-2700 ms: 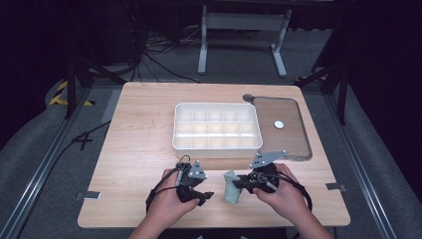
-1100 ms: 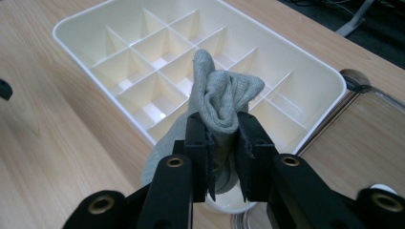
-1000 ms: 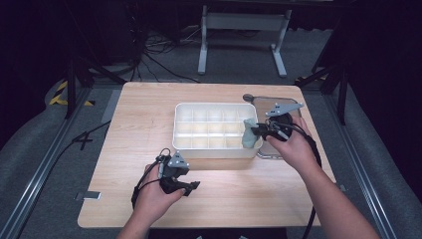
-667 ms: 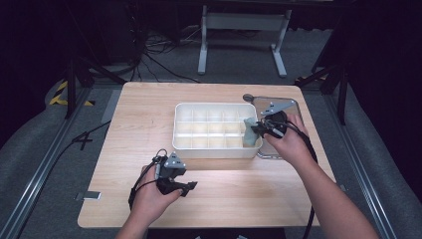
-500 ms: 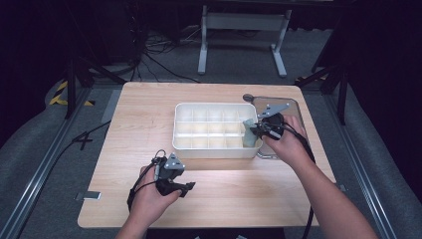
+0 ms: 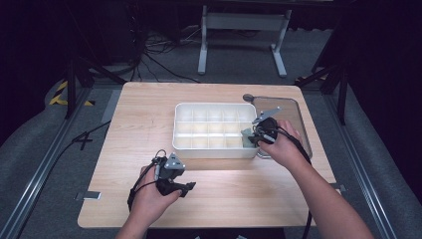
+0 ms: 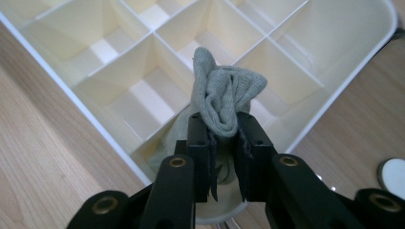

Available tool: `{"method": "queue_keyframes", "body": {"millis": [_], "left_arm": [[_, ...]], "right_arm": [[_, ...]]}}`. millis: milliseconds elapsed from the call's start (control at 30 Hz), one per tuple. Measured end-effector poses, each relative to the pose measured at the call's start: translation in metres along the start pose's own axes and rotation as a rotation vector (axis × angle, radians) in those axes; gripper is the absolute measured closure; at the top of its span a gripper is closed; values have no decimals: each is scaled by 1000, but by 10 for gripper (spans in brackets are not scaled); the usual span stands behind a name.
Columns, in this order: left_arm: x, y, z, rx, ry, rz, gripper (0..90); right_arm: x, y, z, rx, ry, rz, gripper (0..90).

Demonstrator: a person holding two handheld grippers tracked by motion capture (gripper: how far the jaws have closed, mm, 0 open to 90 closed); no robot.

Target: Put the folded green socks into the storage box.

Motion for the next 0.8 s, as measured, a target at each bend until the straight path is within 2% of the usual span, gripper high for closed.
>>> {"method": "queue_keyframes", "body": {"millis": [100,367,500,533,633,800], "left_arm": [[-1,0,0,-5,2,-2,396],[2,-1,1,4,-4,-9,393],[2,-1,1,5,-7,-10,393],[2,-1,1,5,-7,-10,393],[3,-1,0,6,-5,-8,393],[4,-2,1,10,-8,-19,392]], "right_arm": [[7,-5,-3,-18,8,-44,788],[11,-5,-3,5,2,-107,795],[18,-10,-2,12,1,-177,802],[18,-10,-2,12,1,-177,802],[23,-13,-2,17,-3,-223,806],[30,-16,-3,-9,-14,-297,811]]}}
Point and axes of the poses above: each handheld gripper's, and its own axes: x roughly forward along the jaws, y roughly out of its top, z roughly to its right, the point moved 9 cm from there along x, roughly forward along the jaws, and after that the axes turned 12 degrees about z, right-handed, at the moved point
